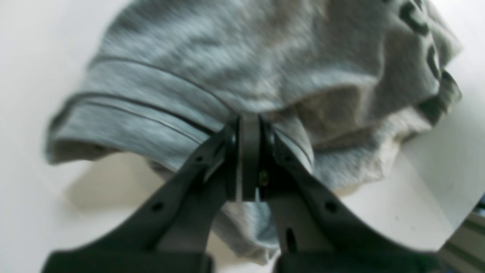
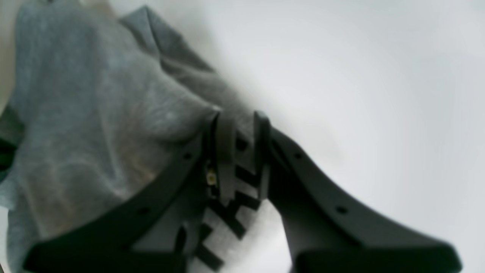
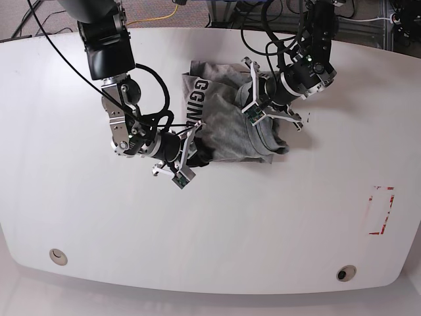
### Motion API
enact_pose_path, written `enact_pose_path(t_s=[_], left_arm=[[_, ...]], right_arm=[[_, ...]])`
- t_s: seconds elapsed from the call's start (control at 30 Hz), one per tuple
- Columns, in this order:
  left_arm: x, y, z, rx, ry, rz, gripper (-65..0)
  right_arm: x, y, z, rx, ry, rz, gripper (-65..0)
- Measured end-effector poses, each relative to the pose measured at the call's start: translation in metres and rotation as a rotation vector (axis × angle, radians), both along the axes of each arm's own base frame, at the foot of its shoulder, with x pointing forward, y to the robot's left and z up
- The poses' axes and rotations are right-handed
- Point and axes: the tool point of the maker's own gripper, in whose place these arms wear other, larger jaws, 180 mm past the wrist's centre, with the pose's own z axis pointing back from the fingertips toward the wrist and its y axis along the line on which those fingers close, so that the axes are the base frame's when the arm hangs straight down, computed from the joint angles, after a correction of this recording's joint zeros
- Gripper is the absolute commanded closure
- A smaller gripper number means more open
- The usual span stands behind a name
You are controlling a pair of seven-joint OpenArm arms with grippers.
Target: Layout the t-shirt on the table in an organized manner, then fold the t-shirt properly
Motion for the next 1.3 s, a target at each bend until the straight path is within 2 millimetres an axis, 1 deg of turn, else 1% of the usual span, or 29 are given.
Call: enact_pose_path(t_s=[0.13,0.23,0.33,0.43,0.47,0.53,0.7,0.8,0.87,0.97,1.03,1.13,1.27,1.3], left_arm=[[-0.006,0.005,-0.011,0.016,0.034,0.003,0.0],[-0.010,0.013,-0.019,0.044,0.050,-0.013,0.0],[-0.012,0.028,-0.030,0.087,0.075,-0.017,0.0],[-0.015,0.048,-0.043,0.145,0.107,-0.024,0.0],[-0.014,0.055,-0.046,0.164,0.113,-0.026,0.0],[-0.008,0.062,-0.048,0.166,0.111,-0.033,0.0],[0.022,0.082,-0.050,0.191,0.095,-0.018,0.0],[0.035,0.094,-0.051,0.201,0.093,-0.007,0.0],[0.044,0.099,-0.049,0.212,0.087,0.002,0.0],[0.056,0.107,-0.046,0.260,0.080,0.018,0.0],[0.064,0.111,-0.040,0.286,0.059,0.026,0.0],[0.074,0.102,-0.025,0.271,0.010,0.030,0.0],[0.089,0.079,0.007,0.221,-0.089,0.013,0.0],[0.091,0.073,0.015,0.208,-0.114,0.010,0.0]], right_arm=[[-0.003,-0.003,-0.012,0.033,0.014,-0.029,-7.5],[-0.011,-0.005,-0.019,0.051,0.024,-0.043,-7.5],[-0.023,-0.008,-0.025,0.065,0.038,-0.055,-7.5],[-0.041,-0.015,-0.025,0.053,0.030,-0.046,-7.5],[-0.048,-0.018,-0.024,0.053,0.029,-0.042,-7.5],[-0.060,-0.026,-0.025,0.045,0.032,-0.043,-7.5],[-0.085,-0.041,-0.024,0.034,0.032,-0.081,-7.5],[-0.096,-0.050,-0.022,0.023,0.040,-0.105,-7.5],[-0.103,-0.053,-0.020,0.018,0.042,-0.117,-7.5],[-0.111,-0.061,-0.019,-0.034,0.046,-0.120,-7.5],[-0.113,-0.062,-0.012,-0.054,0.034,-0.110,-7.5],[-0.109,-0.061,0.006,-0.087,-0.009,-0.088,-7.5],[-0.095,-0.051,0.043,-0.103,-0.115,-0.056,-7.5],[-0.094,-0.047,0.050,-0.104,-0.130,-0.043,-7.5]])
